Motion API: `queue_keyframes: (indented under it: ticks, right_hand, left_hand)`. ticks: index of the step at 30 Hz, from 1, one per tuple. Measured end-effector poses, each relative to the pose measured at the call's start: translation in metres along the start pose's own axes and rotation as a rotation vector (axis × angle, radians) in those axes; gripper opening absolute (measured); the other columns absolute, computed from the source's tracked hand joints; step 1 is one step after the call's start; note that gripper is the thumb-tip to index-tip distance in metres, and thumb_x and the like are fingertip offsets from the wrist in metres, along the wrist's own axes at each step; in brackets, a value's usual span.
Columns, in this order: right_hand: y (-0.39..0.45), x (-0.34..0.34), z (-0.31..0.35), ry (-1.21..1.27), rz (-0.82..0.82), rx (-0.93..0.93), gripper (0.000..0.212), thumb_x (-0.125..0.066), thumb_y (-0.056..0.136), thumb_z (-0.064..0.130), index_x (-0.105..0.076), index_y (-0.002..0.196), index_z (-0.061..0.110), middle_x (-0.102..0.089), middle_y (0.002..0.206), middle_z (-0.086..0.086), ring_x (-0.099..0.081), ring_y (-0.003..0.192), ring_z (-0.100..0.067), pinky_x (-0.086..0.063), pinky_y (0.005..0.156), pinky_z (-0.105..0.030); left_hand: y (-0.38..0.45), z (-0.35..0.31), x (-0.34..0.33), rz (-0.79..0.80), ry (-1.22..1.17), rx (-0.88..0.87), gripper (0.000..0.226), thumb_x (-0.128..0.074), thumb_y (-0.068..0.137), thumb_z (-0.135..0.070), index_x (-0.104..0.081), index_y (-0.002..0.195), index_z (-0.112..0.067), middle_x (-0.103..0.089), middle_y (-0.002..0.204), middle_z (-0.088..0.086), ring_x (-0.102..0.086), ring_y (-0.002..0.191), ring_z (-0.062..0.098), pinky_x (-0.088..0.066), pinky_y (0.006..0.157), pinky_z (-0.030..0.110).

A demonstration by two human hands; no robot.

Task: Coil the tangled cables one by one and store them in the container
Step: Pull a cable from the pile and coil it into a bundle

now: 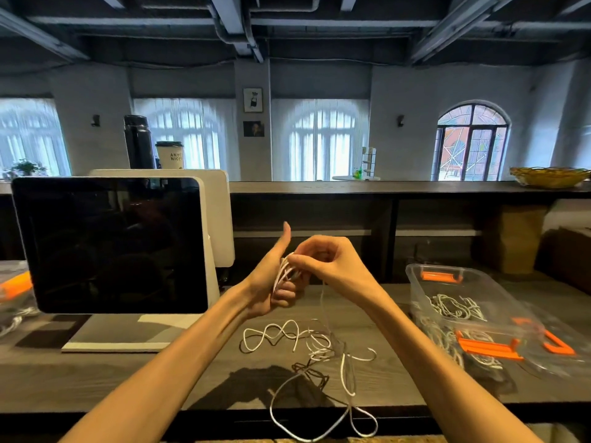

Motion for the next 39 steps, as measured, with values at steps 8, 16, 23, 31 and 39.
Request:
queue_keyframes:
  ticks: [8, 16, 23, 31, 39]
  right_hand:
    - [0.007, 0.007, -0.009, -0.087, -0.105, -0.092, 0.023, -0.080, 0.085, 0.044, -0.075, 0.088, 0.021, -0.070, 0.084, 0.002, -0.066, 0.074, -0.006, -0.053, 0.061, -0.020]
    - [-0.008, 0.003, -0.053, -0.033, -0.017, -0.298, 0.034, -0.057, 0.104, 0.040, -0.076, 0.091, 0.015, -0.053, 0.068, 0.001, -0.050, 0.058, -0.007, -0.043, 0.054, -0.021]
    - [0.009, -0.005, -0.056, -0.168, -0.099, -0.245, 0.037, -0.055, 0.103, 0.046, -0.078, 0.084, 0.025, -0.063, 0.067, 0.011, -0.055, 0.067, -0.001, -0.046, 0.072, -0.032]
    - [0.001, -0.020, -0.027, -0.356, -0.019, -0.101, 0.035, -0.053, 0.105, 0.042, -0.077, 0.089, 0.022, -0.059, 0.059, 0.013, -0.051, 0.056, -0.003, -0.037, 0.054, -0.019]
    - [0.010, -0.014, 0.038, -0.583, 0.020, 0.222, 0.021, -0.054, 0.104, 0.042, -0.071, 0.095, 0.034, -0.067, 0.082, 0.016, -0.061, 0.075, -0.005, -0.049, 0.067, -0.029]
  left_hand:
    - [-0.005, 0.003, -0.006, 0.098, 0.079, -0.027, 0.055, -0.054, 0.089, -0.062, -0.039, 0.061, -0.017, -0.034, 0.053, 0.000, -0.028, 0.042, 0.008, -0.023, 0.041, 0.018]
    - [0.005, -0.023, 0.050, -0.539, 0.255, -0.327, 0.060, -0.045, 0.101, -0.054, -0.067, 0.085, 0.000, -0.064, 0.062, 0.012, -0.063, 0.052, 0.021, -0.052, 0.049, 0.025]
    - [0.033, -0.039, 0.041, -0.387, -0.340, -0.350, 0.040, -0.046, 0.105, -0.041, -0.061, 0.099, -0.005, -0.076, 0.097, 0.019, -0.075, 0.093, 0.031, -0.060, 0.086, 0.043]
    - [0.037, -0.045, 0.060, -0.413, -0.476, -0.326, 0.049, -0.046, 0.105, -0.042, -0.047, 0.066, -0.014, -0.038, 0.047, -0.002, -0.030, 0.034, 0.006, -0.024, 0.034, 0.016]
    - [0.017, -0.061, 0.062, -0.441, 0.114, -0.316, 0.056, -0.052, 0.101, -0.049, -0.047, 0.053, -0.021, -0.045, 0.049, 0.000, -0.042, 0.045, 0.012, -0.038, 0.050, 0.022]
Point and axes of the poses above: each hand's wrist, its own y-axis towards the middle knuckle, its own x-axis out of the back of the hand, z = x × y, the point moved 7 cm from there along y, towards the middle knuckle
